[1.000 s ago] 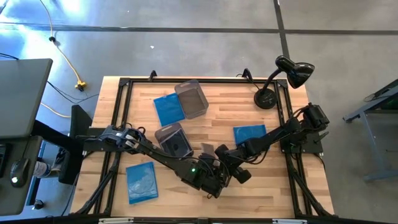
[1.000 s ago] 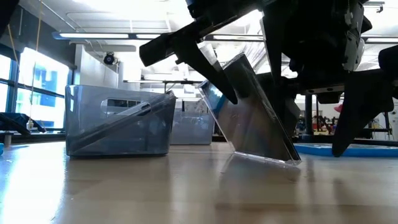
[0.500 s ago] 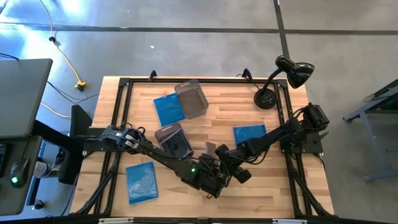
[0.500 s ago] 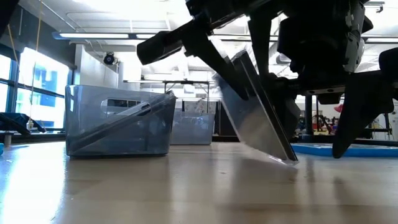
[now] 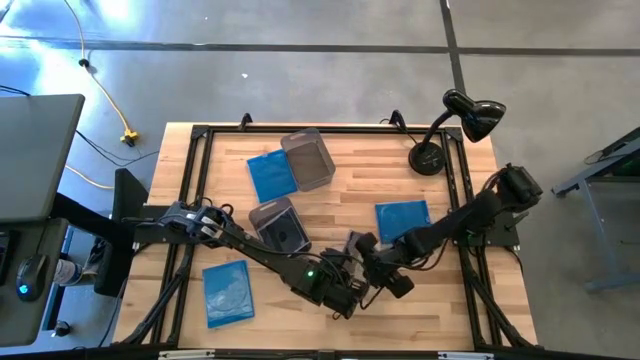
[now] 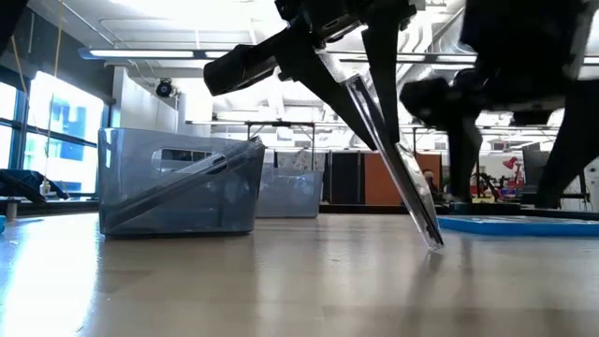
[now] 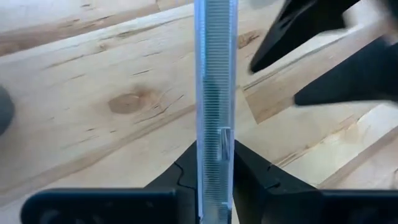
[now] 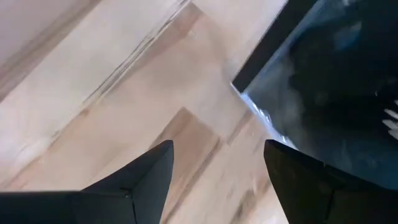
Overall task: Pick & place jewel cases by type
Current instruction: Put the black CD case into the bottom black bin
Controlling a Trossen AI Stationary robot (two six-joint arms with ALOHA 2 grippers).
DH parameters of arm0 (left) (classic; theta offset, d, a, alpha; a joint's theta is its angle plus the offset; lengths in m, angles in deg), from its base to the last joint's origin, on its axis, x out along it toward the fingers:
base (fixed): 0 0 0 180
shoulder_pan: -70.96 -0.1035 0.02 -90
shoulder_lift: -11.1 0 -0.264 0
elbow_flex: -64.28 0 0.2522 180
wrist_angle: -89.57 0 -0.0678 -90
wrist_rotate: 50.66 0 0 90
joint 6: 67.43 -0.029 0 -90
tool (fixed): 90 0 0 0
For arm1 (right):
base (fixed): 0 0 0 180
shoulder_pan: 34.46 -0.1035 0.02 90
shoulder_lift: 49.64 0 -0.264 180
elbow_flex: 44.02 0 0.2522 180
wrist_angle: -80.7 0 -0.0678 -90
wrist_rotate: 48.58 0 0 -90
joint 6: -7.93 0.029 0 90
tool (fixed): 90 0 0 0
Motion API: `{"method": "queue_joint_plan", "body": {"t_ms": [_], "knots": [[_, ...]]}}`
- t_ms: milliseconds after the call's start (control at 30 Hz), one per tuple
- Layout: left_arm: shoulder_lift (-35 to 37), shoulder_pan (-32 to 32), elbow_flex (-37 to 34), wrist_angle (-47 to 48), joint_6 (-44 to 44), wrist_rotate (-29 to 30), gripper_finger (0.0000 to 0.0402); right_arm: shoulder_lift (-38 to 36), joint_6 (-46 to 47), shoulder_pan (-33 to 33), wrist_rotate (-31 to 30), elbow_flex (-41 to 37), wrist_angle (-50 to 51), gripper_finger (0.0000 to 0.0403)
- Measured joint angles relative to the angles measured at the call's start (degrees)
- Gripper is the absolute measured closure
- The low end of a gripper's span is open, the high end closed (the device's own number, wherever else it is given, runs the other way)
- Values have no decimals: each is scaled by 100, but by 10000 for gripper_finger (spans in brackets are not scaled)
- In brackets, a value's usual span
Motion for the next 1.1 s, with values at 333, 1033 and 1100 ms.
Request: {"method": "queue_joint_plan", "body": {"t_ms": [333, 1033, 1100], "knots": [[200, 2, 0, 102, -477, 149, 368, -1478, 669, -275, -384, -4, 1126, 155], [2017, 0, -7, 2033, -448, 414, 371, -4851, 1294, -318, -338, 2, 1214, 155], [2238, 0, -4, 2475, 28, 74, 371, -4876, 1289, -318, -338, 2, 1272, 155]]}}
